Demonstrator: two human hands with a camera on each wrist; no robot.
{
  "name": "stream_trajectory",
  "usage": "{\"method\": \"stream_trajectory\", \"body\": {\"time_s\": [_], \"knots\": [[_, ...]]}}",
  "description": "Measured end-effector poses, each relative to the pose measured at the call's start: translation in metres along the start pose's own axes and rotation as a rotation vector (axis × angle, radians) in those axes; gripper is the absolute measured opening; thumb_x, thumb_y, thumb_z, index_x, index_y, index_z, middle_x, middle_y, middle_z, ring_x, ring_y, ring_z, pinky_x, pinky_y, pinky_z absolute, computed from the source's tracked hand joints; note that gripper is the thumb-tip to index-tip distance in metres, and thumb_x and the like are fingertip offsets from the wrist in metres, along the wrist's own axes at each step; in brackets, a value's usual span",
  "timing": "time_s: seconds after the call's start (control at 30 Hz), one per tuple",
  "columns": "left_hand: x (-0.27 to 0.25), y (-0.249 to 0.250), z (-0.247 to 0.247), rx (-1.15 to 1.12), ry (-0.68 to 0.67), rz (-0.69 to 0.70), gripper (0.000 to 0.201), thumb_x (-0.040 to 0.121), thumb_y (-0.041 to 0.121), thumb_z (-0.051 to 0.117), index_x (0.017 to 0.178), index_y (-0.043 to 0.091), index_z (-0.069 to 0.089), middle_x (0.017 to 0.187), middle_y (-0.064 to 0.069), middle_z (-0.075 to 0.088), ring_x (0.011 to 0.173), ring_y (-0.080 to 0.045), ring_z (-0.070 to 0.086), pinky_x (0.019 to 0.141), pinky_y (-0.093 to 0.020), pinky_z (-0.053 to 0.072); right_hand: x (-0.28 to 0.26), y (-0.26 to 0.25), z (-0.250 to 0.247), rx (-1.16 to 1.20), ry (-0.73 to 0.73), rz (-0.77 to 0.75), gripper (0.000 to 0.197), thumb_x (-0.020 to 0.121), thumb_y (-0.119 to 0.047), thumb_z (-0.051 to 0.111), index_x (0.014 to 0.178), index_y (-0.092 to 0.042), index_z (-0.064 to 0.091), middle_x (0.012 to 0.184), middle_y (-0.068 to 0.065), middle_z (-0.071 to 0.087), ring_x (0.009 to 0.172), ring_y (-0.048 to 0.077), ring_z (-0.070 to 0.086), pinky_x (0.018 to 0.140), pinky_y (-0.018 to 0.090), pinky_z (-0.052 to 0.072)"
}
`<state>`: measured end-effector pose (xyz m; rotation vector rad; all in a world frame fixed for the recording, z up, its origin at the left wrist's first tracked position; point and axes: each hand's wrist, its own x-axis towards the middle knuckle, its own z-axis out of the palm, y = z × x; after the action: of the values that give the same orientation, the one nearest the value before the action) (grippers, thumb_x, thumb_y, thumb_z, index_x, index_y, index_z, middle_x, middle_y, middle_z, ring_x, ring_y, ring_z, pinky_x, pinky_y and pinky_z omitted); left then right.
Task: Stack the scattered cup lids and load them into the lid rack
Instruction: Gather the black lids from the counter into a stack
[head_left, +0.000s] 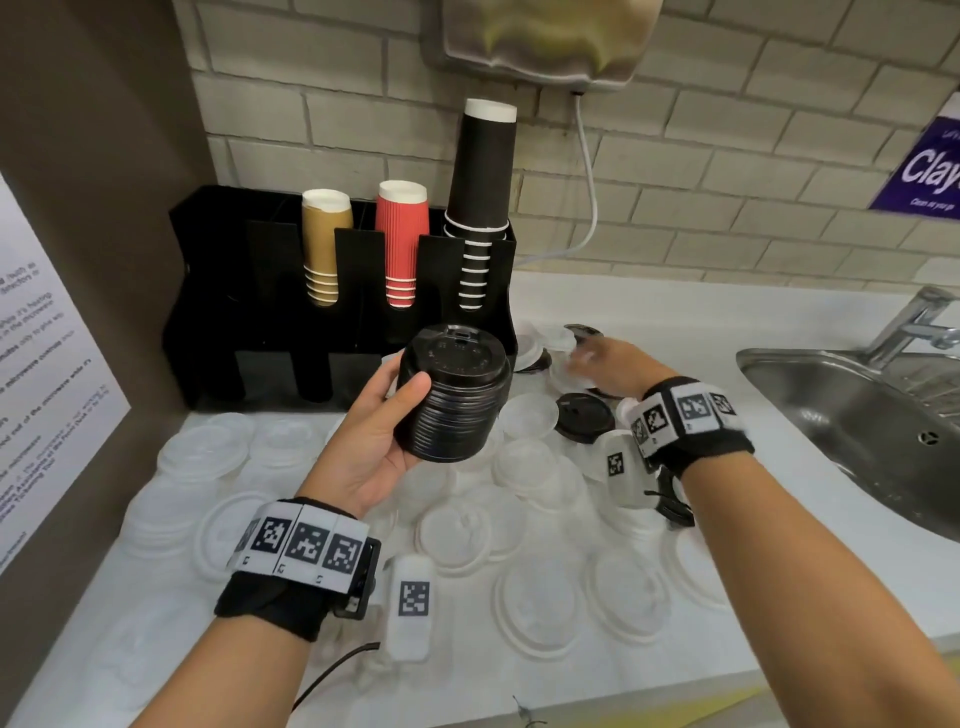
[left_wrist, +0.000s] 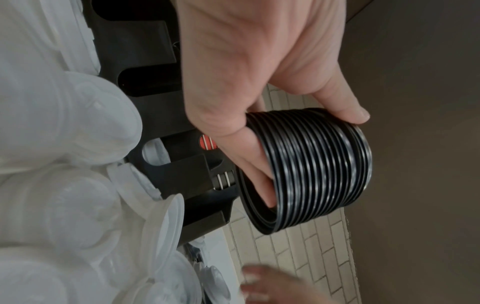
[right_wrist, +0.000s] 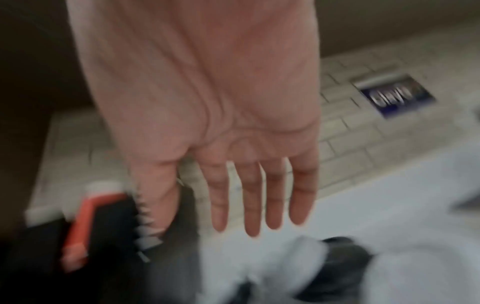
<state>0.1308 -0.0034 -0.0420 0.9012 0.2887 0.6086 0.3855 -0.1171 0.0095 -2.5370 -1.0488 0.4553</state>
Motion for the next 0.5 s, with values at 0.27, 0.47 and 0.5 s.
{"method": "stream_trajectory", "body": {"time_s": [0.27, 0.47, 0.5], "knots": [[0.0, 0.003, 0.0, 0.022, -0.007, 0.011, 0.055, 0.078, 0.024, 0.063, 0.133, 0.022, 0.054, 0.117, -0.003, 0.07, 0.104, -0.019, 0.069, 0.069, -0.032, 0.058, 0.031, 0.033, 0.045, -0.573, -0.176, 0.087, 0.076, 0.074, -0.044, 0.075, 0.138, -0.027, 0.038, 0.133, 0.011, 0.049, 0.124, 0.034, 0.043, 0.093, 0.039, 0.041], [-0.001, 0.003, 0.001, 0.031, 0.002, 0.004, 0.054, 0.078, 0.025, 0.063, 0.131, 0.022, 0.055, 0.12, -0.004, 0.068, 0.106, -0.02, 0.068, 0.07, -0.033, 0.058, 0.037, 0.039, 0.049, -0.461, -0.135, 0.067, 0.067, 0.083, -0.049, 0.065, 0.14, -0.027, 0.037, 0.133, 0.011, 0.053, 0.122, 0.033, 0.05, 0.095, 0.035, 0.041], [-0.001, 0.003, 0.001, 0.033, 0.004, 0.001, 0.053, 0.078, 0.024, 0.063, 0.131, 0.022, 0.056, 0.121, -0.004, 0.068, 0.106, -0.02, 0.068, 0.071, -0.033, 0.058, 0.037, 0.04, 0.051, -0.448, -0.127, 0.067, 0.064, 0.085, -0.047, 0.063, 0.139, -0.025, 0.038, 0.132, 0.01, 0.054, 0.122, 0.032, 0.05, 0.094, 0.033, 0.039]]}}
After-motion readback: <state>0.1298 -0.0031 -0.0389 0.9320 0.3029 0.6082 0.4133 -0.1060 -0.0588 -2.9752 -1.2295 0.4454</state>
